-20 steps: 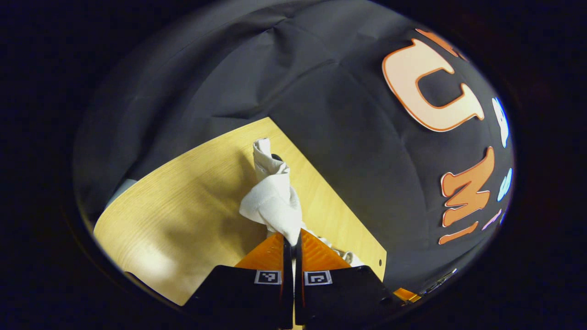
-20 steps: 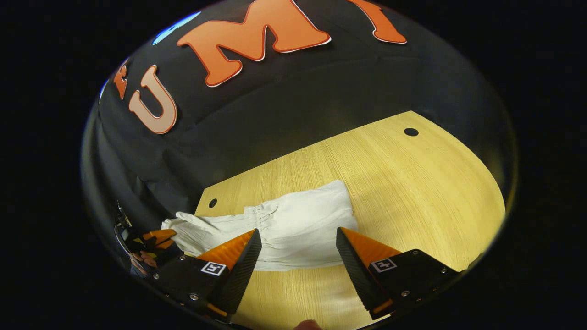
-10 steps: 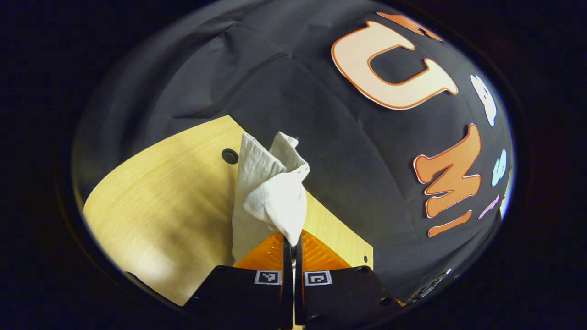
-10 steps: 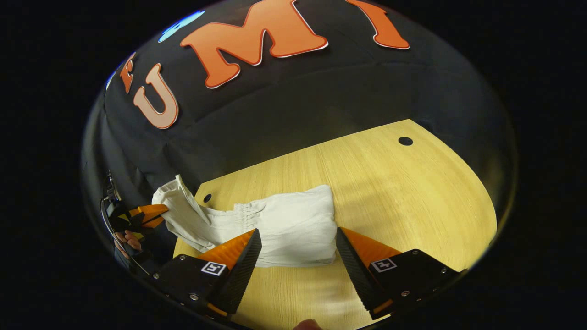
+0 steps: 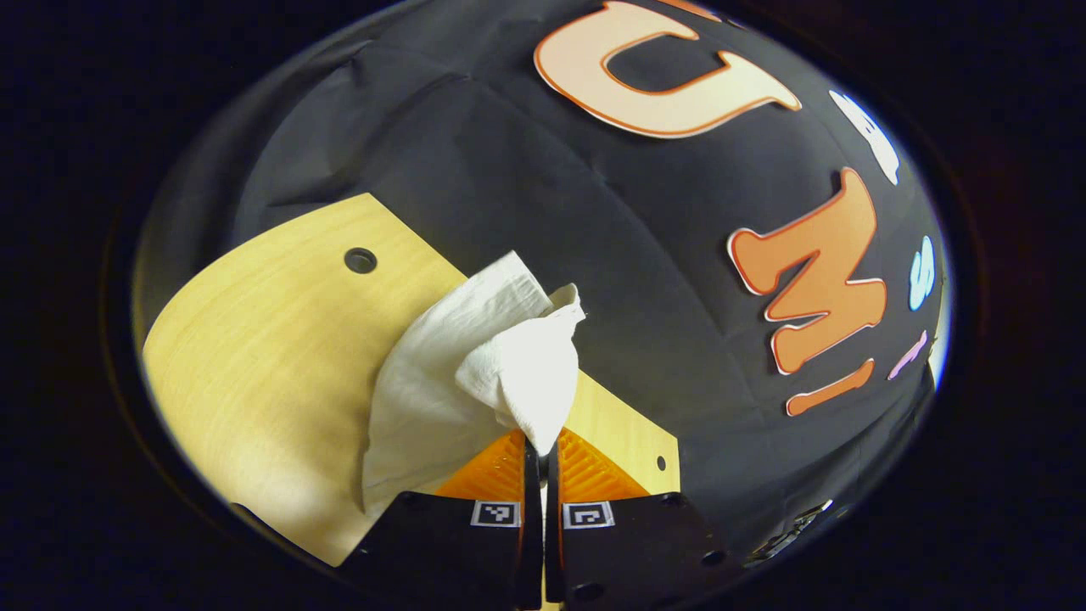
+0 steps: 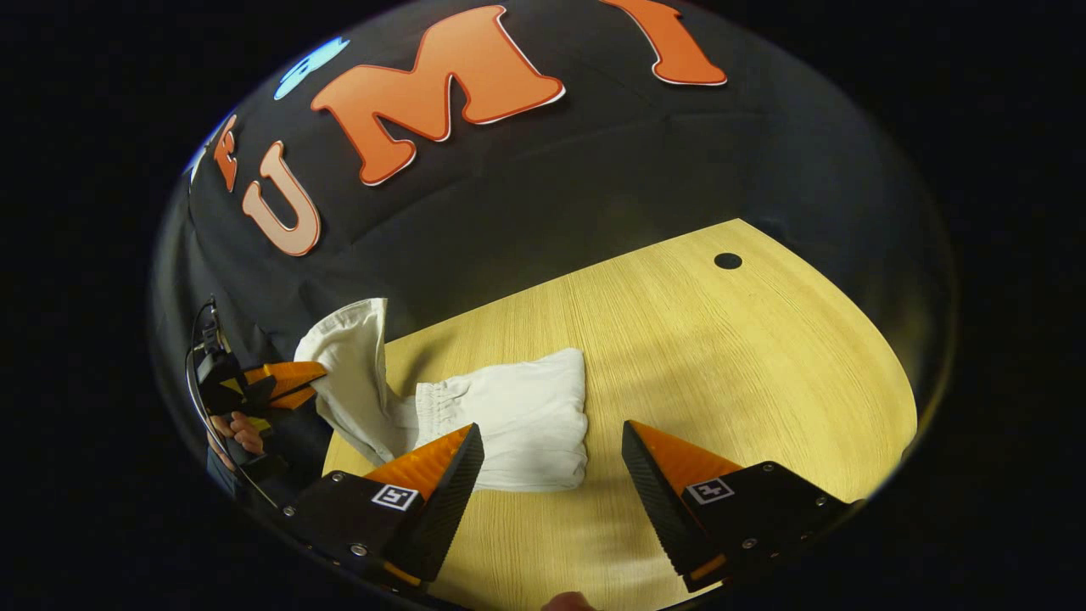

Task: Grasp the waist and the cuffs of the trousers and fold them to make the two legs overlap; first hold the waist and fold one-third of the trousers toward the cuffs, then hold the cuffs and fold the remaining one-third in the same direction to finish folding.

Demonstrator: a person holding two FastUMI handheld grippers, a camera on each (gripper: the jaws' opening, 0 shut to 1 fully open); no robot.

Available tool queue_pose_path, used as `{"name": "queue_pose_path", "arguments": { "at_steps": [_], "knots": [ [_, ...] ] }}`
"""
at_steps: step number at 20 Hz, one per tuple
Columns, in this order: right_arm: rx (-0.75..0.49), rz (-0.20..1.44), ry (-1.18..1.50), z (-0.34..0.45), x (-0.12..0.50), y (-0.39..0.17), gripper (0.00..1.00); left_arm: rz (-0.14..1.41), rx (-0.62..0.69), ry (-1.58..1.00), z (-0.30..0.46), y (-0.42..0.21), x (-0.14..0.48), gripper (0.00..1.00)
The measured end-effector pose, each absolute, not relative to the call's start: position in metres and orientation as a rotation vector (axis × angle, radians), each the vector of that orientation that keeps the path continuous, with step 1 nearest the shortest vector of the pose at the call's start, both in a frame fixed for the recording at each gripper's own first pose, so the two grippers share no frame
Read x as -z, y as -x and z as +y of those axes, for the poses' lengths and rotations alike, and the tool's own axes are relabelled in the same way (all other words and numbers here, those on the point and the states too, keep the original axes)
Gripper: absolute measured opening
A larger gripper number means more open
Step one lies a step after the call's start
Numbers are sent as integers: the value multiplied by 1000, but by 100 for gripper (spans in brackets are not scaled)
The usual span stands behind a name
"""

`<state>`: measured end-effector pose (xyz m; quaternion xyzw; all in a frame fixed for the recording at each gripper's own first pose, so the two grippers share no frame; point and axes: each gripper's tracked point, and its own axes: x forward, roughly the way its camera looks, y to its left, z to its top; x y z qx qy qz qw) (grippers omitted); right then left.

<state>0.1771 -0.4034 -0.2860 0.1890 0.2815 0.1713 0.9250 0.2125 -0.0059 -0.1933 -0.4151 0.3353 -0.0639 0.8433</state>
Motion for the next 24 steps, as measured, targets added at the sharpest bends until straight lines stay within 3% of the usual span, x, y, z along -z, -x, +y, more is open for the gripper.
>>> {"name": "queue_pose_path", "arguments": {
  "at_steps": [11, 19, 23, 24],
  "knots": [
    [-314, 559, -430, -465, 294, -190, 98, 774, 309, 786, -162, -209, 183, 5],
    [-317, 572, -439, -482, 304, -197, 98, 930, 444, 584, -261, -162, 240, 5],
    [-322, 563, -423, -484, 302, -197, 98, 960, 541, 527, -282, -135, 256, 17],
    [-328, 558, -421, -482, 300, -197, 98, 955, 560, 513, -284, -133, 255, 30]
  ]
}}
